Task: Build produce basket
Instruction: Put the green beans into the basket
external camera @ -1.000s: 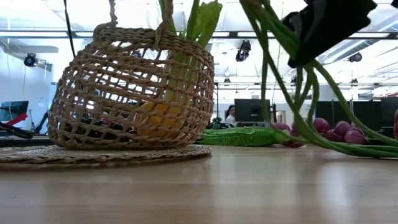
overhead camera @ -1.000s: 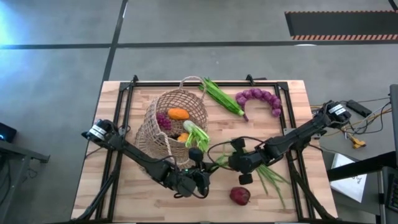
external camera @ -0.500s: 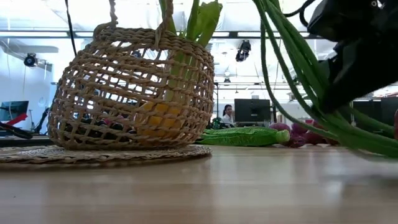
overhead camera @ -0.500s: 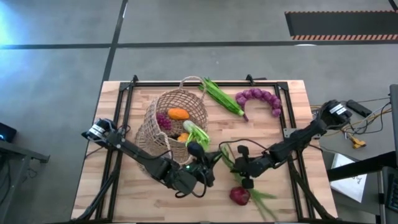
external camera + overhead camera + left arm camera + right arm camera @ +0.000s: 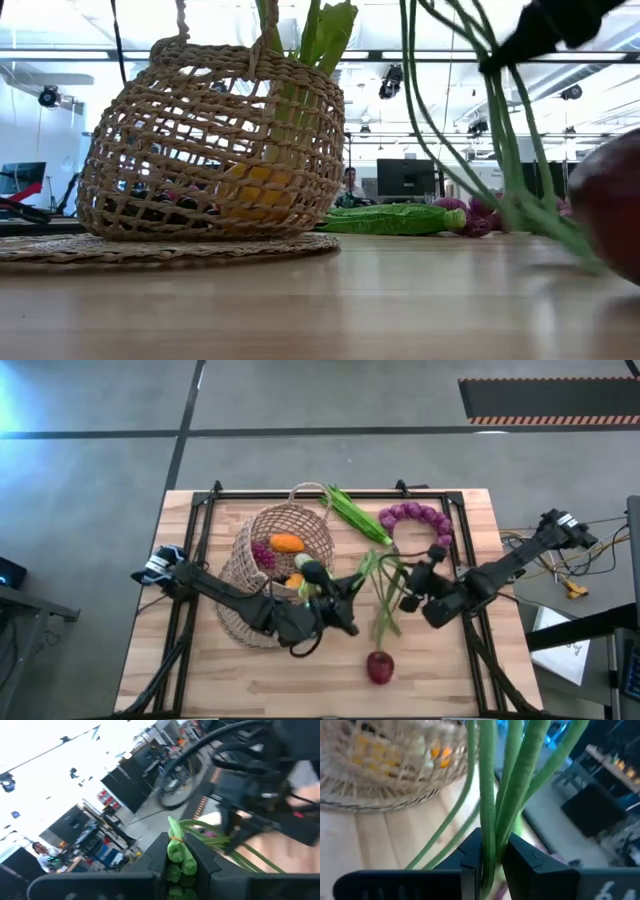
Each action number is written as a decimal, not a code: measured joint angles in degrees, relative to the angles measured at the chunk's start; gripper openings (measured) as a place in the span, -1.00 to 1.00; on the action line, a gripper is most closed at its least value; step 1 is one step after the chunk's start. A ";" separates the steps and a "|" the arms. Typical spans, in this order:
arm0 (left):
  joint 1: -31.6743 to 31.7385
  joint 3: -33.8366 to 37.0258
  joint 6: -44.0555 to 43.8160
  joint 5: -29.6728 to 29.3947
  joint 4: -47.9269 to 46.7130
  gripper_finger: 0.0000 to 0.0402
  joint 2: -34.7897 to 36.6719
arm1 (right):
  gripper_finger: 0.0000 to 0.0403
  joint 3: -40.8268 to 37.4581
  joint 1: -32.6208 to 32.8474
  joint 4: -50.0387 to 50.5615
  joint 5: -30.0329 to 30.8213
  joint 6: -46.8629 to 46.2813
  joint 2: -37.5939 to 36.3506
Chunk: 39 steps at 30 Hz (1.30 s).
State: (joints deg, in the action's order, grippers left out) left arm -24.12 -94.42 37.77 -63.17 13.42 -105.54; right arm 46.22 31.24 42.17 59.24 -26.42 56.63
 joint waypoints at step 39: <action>8.00 -8.16 3.42 21.74 -9.50 -0.90 2.45 | -0.02 -39.25 -10.75 -124.12 -40.52 16.32 11.23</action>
State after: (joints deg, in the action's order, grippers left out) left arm -16.12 -102.58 41.19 -41.43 3.92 -103.09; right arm 6.97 20.50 -81.95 18.72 -10.10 67.85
